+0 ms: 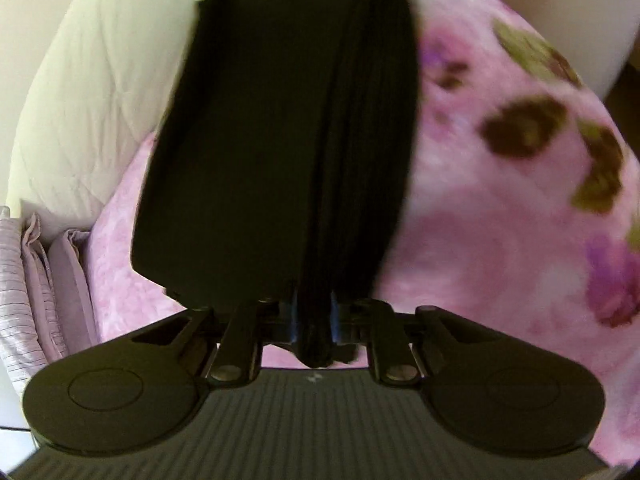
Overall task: Fold clothes
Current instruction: 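Lift the black bundle with both tools and flip it over, then lay the bundle flat on the bed and smooth it with both tools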
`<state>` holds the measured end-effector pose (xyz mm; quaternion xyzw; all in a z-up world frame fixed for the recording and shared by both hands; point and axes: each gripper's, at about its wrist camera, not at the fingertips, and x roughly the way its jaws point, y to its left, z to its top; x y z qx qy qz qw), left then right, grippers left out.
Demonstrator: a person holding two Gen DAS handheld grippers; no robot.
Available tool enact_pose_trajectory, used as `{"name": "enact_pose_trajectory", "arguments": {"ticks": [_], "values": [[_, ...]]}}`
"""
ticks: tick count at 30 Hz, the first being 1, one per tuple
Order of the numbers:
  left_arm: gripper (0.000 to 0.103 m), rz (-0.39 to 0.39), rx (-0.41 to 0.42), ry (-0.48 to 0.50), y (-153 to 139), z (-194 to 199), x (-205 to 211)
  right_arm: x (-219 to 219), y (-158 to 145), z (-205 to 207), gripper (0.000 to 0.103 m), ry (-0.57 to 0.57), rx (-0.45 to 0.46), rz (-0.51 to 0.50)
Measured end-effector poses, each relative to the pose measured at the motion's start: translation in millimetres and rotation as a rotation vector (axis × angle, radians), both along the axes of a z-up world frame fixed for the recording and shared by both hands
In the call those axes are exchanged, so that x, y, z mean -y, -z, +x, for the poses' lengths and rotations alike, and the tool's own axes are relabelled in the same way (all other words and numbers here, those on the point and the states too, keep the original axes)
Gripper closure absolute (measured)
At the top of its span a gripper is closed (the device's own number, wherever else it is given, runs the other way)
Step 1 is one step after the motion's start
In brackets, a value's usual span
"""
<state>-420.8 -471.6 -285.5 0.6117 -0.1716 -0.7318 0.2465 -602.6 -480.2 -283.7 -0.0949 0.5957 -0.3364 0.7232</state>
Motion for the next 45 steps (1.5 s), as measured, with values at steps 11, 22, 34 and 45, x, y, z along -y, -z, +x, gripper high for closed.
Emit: {"name": "enact_pose_trajectory", "arguments": {"ticks": [11,22,34,45], "values": [[0.081,0.182,-0.168,-0.144,-67.2,33.5,21.0,-17.7,-54.3,-8.2,0.077,0.142,0.151,0.071],[0.073,0.074,-0.281,-0.349,-62.1,8.2,120.1,131.5,-78.0,-19.6,0.088,0.373,0.340,-0.157],[0.071,0.079,-0.297,-0.459,-35.3,6.4,160.2,177.8,-19.4,-20.5,0.093,0.386,0.320,-0.038],[0.072,0.129,-0.367,-0.550,-38.1,34.0,165.3,127.4,-26.3,-22.8,0.090,0.429,0.366,0.020]]}}
